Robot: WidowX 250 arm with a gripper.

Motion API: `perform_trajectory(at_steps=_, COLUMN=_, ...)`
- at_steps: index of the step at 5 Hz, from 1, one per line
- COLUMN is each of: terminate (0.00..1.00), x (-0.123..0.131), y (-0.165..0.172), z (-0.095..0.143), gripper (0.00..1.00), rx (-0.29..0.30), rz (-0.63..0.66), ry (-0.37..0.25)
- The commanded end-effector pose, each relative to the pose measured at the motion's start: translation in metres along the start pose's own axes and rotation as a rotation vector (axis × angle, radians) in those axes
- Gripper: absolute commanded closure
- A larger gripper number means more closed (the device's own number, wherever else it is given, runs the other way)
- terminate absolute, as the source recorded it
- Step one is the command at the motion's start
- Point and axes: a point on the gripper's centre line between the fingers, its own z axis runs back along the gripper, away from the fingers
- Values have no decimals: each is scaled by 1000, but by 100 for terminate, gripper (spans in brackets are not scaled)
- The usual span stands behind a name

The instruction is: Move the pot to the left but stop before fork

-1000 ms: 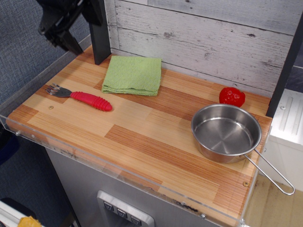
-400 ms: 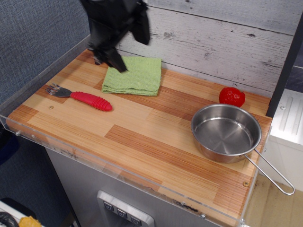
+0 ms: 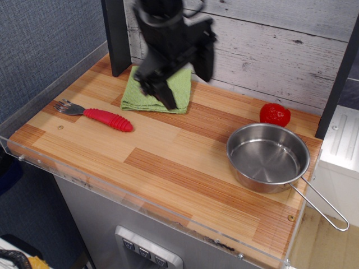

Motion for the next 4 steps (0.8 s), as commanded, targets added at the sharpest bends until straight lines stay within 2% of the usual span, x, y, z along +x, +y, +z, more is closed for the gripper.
perform_trajectory(at_steps=1, terminate=0, x=-26, y=-10, z=-11, gripper=0, rx=21, rz=-351, ry=67)
perform_trajectory(at_steps=2, terminate=0, x=-37, y=-11, z=-23, gripper=0, rx=40, rz=-494, ry=95)
perform_trajectory(at_steps=4, terminate=0, x=-52, y=-4, z=-44, gripper=0, rx=83, rz=-632, ry=119)
